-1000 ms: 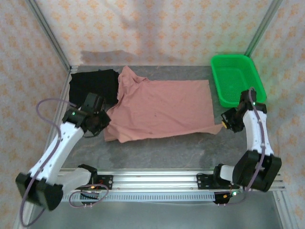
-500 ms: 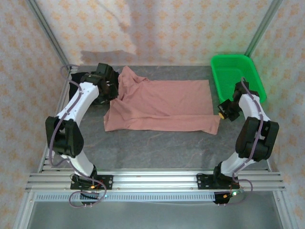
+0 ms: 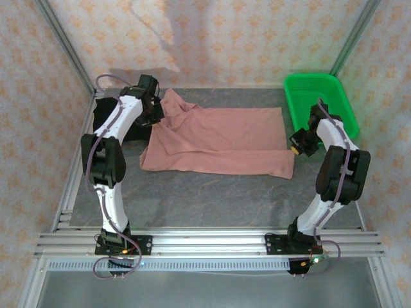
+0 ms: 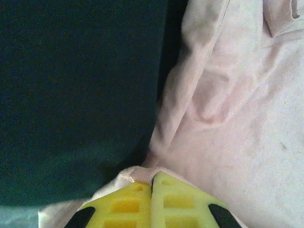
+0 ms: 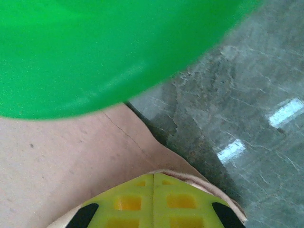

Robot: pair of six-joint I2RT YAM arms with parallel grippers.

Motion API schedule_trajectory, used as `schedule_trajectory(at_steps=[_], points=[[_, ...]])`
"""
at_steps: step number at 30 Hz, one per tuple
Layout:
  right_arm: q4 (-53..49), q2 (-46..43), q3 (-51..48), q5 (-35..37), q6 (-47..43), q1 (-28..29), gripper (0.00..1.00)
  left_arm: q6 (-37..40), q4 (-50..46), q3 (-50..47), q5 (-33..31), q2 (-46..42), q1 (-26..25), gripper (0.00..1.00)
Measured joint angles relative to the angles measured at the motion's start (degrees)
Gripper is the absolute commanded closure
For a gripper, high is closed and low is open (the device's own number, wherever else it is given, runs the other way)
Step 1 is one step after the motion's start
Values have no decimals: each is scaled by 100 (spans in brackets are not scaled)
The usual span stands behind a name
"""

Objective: Fold and stack the t-shirts

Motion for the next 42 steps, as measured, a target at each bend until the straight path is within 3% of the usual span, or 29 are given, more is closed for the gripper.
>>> schedule_trajectory(at_steps=[2,3,5,9,14,18,24,34,37,39,42], points=[[44,59,85,-2,-4,17,58,-24,9,162,4,181,0,38],[59,74,136,-9,-17,22,48,-55,11,173,7,201,13,20],[98,48,203,-55,-63,22,33,-181,9,142,9,131,46,5],[22,-577,175,-249,-201,22,25,-546,96,-741,105,-1027,201,5],[-269,-2422,-422,-752,-343,24,26,-785,260,-2465,542,-3200,289,24],[-472,-3128,-1473,-1025,-424,37,28,-951,581,-3950,1073,-3781,291,30],[-179,-2367,-2627,-1132,-393,37,30,-1128,1222,-5101,1436,-3082,352,31],[680,-1392,-2551,-988,-365,37,36,-1290,2083,-5115,1220,-2328,450,43],[916,-1056,-2446,-925,-284,37,45,-1370,2245,-5117,1047,-2124,450,54],[1029,-776,-2319,-892,-197,37,52,-1401,2354,-5115,975,-2044,452,68],[1137,-522,-2085,-826,-83,37,76,-1467,2481,-5095,887,-1945,468,90]])
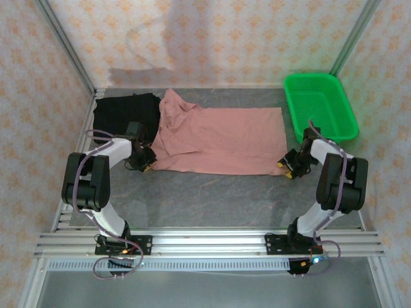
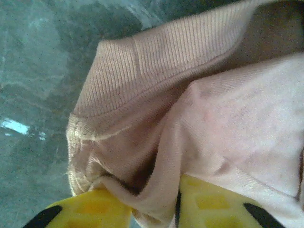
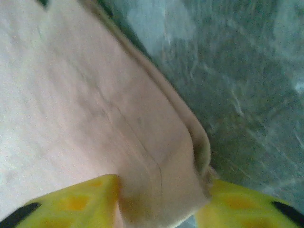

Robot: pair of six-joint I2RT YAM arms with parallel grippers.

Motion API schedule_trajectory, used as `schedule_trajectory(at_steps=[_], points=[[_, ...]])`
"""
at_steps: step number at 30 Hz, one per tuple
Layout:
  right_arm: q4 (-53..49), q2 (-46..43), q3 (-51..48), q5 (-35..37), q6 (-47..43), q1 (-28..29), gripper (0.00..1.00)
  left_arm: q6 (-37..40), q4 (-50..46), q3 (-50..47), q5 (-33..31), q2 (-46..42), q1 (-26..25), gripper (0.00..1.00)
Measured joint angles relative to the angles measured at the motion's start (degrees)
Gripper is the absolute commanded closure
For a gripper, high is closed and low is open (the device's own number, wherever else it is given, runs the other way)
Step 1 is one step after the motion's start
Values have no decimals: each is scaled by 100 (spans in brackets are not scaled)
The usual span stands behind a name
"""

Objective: Fold and stack the t-shirts

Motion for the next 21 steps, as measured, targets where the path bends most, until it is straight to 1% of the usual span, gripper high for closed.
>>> schedule_trajectory(at_steps=[2,3,7,12,16,21], points=[[116,122,94,87,63,0,90,-15,48,15,-4,35,22,98],[170,146,116,127,85,0,94,-20,68,17,-22,31,33,100],[221,90,118,306,142,11,100,-13,151,-155,-68,-120,57,100],[133,-278,-205,501,142,24,100,-20,66,-887,-146,-887,184,100],[-216,-999,-708,590,146,22,99,-22,-216,-1375,-192,-1670,208,100],[-728,-2055,-1290,682,210,39,93,-83,-708,-2004,-306,-2787,236,100]])
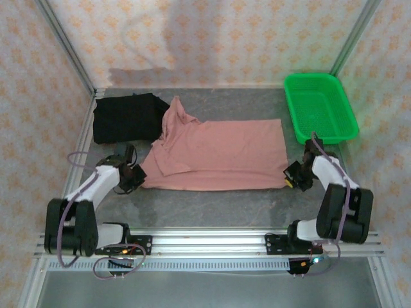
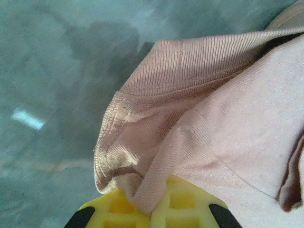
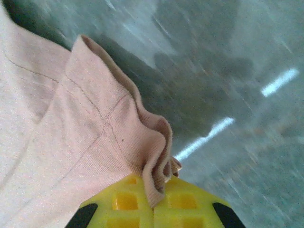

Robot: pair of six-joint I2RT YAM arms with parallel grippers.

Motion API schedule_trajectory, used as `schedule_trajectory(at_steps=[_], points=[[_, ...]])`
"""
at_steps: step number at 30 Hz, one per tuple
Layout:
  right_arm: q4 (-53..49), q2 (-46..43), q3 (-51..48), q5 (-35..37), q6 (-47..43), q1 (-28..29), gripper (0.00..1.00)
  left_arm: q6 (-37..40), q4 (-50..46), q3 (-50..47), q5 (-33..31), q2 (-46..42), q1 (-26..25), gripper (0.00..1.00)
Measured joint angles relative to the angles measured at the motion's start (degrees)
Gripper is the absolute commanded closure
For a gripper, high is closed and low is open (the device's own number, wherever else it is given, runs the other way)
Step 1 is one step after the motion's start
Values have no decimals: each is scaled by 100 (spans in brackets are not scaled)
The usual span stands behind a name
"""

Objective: Fold and stack the t-shirts

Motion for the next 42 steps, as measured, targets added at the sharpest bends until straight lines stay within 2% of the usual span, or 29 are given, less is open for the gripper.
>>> schedule_trajectory(at_steps=[5,6,8,10,13,15,19,22,26,34,42], points=[[-511,-564,-98,190,223,223,90,-538,-669,-638,-39,-1335,-157,98],[-573,-570,-101,210,267,229,86,-647,-761,-673,-37,-1458,-157,87],[-675,-573,-101,262,363,264,61,-846,-935,-699,-39,-1602,-157,66],[-734,-579,-98,313,435,271,53,-949,-1110,-682,-52,-1626,-157,52],[-831,-638,-57,284,490,271,40,-1071,-1585,-439,-149,-1714,-175,37],[-935,-787,48,186,466,271,30,-1115,-1891,-72,-203,-1899,-240,34],[-1014,-1373,407,-251,321,365,16,-1220,-2107,879,-256,-2065,-579,32],[-970,-1766,581,-621,181,693,14,-1427,-1836,1189,-92,-1775,-1108,33],[-870,-1829,581,-970,66,1145,12,-1755,-1154,1047,232,-935,-1670,40],[-553,-1777,575,-1161,63,1886,8,-2177,-214,527,483,-9,-1733,50],[-269,-1722,577,-1200,83,2175,7,-2299,396,452,546,671,-1733,56]])
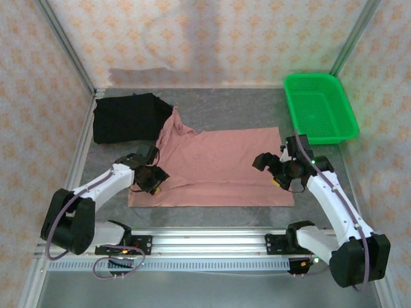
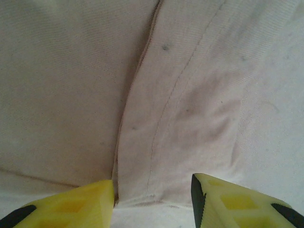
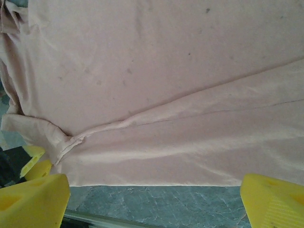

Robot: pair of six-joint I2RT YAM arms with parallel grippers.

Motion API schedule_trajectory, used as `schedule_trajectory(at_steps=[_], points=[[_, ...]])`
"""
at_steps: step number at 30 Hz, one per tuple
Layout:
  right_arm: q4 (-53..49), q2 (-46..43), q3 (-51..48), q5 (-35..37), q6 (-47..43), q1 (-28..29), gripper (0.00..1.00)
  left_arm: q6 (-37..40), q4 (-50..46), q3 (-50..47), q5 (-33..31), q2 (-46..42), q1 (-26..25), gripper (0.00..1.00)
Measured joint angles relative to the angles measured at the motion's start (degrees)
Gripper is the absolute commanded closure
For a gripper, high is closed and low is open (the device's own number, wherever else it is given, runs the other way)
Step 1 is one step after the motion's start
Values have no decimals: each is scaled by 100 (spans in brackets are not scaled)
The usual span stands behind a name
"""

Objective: Fold and stack the t-shirts

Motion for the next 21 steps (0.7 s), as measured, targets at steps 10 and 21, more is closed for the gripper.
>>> schedule_trajectory(at_steps=[10,21], points=[[72,0,0,-20,4,20,6,-90,160,-39,7,286,0,88],[79,44,105,2,7,20,6,66,177,243,20,426,0,100]])
